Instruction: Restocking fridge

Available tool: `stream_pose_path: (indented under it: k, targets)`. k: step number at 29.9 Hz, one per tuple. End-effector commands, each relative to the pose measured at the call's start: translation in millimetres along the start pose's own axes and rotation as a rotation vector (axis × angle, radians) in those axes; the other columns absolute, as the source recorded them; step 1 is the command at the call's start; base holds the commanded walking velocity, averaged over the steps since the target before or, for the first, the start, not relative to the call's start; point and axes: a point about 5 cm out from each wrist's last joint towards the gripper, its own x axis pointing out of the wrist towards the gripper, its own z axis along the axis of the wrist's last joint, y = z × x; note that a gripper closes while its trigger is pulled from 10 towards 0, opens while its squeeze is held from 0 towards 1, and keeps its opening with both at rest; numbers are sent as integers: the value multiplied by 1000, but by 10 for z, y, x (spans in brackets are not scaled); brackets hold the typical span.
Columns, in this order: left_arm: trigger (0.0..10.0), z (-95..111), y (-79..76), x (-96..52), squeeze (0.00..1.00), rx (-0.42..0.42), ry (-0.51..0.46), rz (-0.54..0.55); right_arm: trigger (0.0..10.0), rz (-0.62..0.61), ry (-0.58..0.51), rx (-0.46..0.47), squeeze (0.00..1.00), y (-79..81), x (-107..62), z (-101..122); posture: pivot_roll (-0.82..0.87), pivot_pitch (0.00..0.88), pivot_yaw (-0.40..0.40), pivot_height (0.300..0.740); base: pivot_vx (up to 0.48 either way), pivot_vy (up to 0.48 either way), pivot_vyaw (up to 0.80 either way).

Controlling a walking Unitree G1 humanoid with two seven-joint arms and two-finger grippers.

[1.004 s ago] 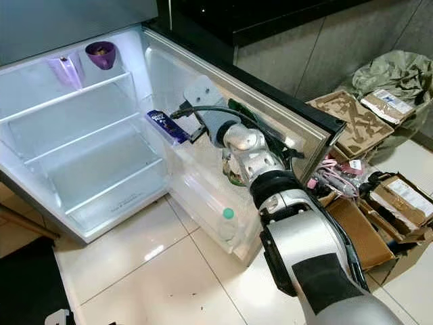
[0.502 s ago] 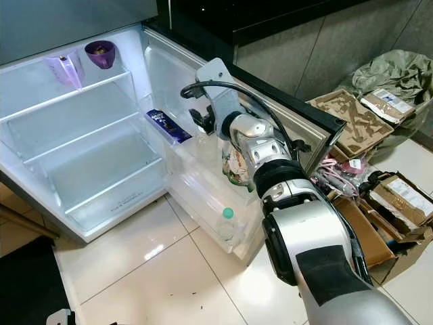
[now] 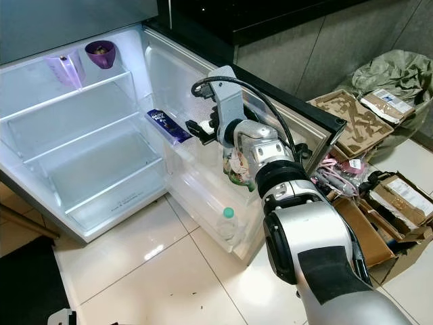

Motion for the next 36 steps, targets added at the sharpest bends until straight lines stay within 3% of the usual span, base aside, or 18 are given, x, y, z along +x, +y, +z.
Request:
stream_pose_path:
  k: [1,15,16,18,19,29,36]
  targets:
    - [10000,-553,42,-231,0,-60,229,54,10000,-4,45,38,0,-14,-16,-119,-59,264,13,740,0,0,0]
    - [10000,-564,19,-220,0,-60,232,47,10000,-53,91,62,0,-55,-42,-233,-58,259,12,740,0,0,0]
    - [10000,-565,18,-220,0,-60,232,47,8980,-58,88,65,0,-58,-44,-233,-58,259,12,740,0,0,0]
    - [10000,-565,17,-219,0,-60,232,48,8980,-61,85,68,0,-62,-46,-233,-58,259,12,740,0,0,0]
    - [10000,-566,18,-220,0,-61,232,48,0,-65,81,74,0,-75,-53,-227,-58,259,12,740,0,0,0]
    - [10000,-565,9,-212,0,-62,232,48,0,-76,62,86,0,-147,-95,-186,-63,255,12,740,0,0,0]
    - [10000,-557,-12,-190,0,-62,230,44,0,-29,81,21,0,-218,-156,-112,-73,250,11,740,0,0,0]
